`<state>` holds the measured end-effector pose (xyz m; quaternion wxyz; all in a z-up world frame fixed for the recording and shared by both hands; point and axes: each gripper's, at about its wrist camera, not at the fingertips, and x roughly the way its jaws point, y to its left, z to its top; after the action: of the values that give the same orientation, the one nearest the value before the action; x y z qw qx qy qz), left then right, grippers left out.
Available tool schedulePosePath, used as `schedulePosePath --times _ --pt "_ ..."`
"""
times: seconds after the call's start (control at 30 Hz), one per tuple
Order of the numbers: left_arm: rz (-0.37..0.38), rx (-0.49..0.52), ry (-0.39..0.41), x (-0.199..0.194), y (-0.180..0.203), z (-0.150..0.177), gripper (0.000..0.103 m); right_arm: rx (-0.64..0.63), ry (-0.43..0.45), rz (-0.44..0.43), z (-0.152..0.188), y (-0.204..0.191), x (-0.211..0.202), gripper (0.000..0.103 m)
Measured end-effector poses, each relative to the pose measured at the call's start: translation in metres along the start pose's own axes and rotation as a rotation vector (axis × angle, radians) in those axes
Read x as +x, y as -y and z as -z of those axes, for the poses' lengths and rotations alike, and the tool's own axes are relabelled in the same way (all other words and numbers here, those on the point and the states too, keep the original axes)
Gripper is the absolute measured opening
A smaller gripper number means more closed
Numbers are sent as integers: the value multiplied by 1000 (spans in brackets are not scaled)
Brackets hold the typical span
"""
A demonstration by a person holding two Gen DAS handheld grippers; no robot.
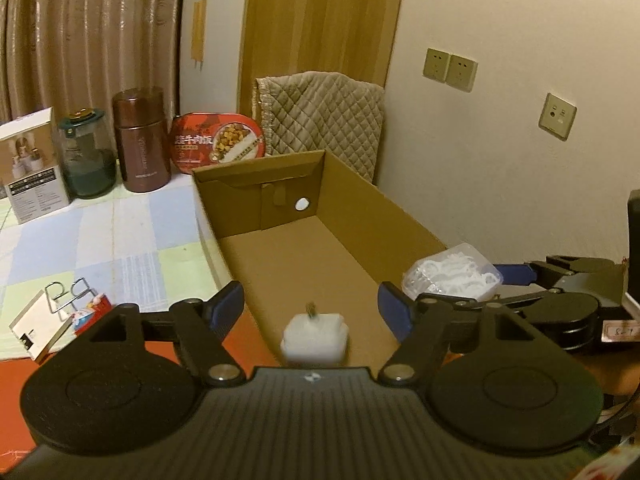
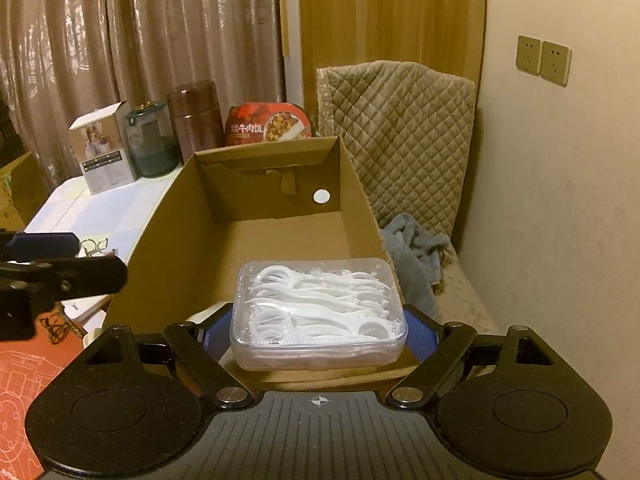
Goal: Organize rigid objects
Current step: 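Carry both into the cardboard box and open both tools to release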
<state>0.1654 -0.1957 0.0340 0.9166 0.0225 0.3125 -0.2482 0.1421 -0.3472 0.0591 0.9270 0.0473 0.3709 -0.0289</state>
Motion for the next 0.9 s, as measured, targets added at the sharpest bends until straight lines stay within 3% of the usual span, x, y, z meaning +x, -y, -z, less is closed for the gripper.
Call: schedulePosePath --times 0.57,0.9 --pt "-53 -63 12 -35 -25 6 70 31 12 -51 -5 -11 5 83" --pt "-105 -90 27 -56 -44 12 70 -1 23 -34 -6 -28 -6 84"
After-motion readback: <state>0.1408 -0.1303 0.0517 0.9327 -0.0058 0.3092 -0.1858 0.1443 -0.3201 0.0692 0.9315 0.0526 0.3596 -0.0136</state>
